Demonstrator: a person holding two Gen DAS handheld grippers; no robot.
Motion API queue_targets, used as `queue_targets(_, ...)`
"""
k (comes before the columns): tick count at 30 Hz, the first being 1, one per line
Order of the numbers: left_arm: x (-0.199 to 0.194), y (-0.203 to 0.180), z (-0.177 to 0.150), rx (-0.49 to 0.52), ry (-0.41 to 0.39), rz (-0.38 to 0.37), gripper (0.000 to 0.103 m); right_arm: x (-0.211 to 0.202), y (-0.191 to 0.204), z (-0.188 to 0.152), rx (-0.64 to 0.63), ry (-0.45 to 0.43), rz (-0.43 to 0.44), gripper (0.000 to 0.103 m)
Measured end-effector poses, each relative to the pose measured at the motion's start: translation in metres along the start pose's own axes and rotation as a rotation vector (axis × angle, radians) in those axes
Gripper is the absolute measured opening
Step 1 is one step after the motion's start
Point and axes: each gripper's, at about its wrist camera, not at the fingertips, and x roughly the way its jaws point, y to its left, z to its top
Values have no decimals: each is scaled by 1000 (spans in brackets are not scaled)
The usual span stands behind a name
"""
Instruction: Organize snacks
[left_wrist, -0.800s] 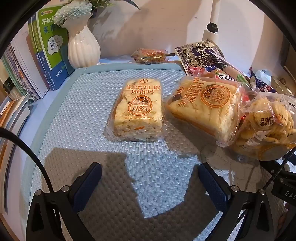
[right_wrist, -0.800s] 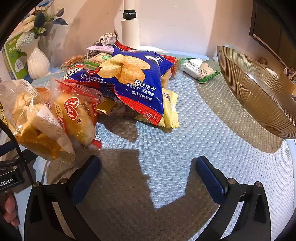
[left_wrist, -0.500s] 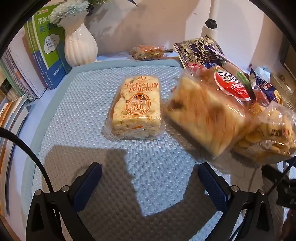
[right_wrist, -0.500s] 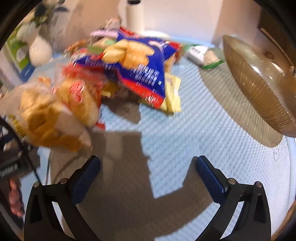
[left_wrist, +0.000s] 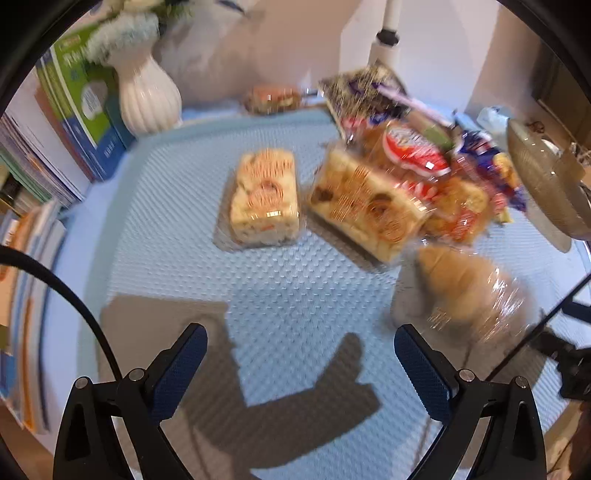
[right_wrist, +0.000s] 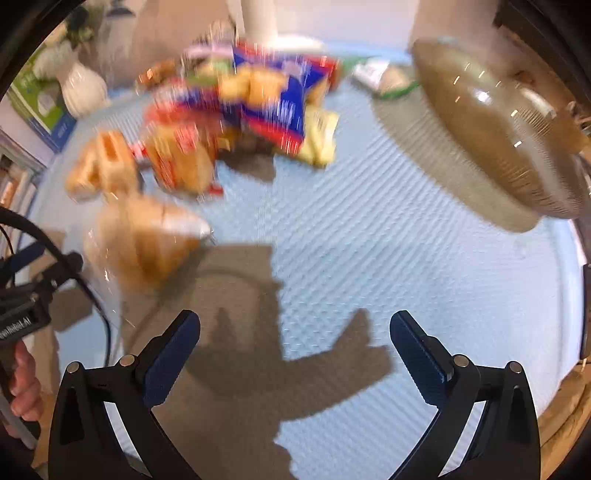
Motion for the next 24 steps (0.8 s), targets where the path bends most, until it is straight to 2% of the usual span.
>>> queue_targets(4,-33,-1,6,-30,-61,2,101,-40,-12,13,-18,-91,3,103)
queue_targets(7,-50,-3,19,-56,-108,11,101,-67,-16,17,-1,-147,39,103)
queue_targets(9,-64,-8,25,-76,-141,15,101,-73,-15,35,-9,-156,26,103)
queue_targets(13,-90,-19,33,-108,-173,47,101,-87,-14,40,-50,-173,-2,103)
queue_targets(17,-114,-28,31,-142,-178,60,101,-101,-23,38,-80,-191,13,103)
queue_targets(24,-157,-42,2,-211,-234,94,101,-117,-35,18,-101,-223,42,103)
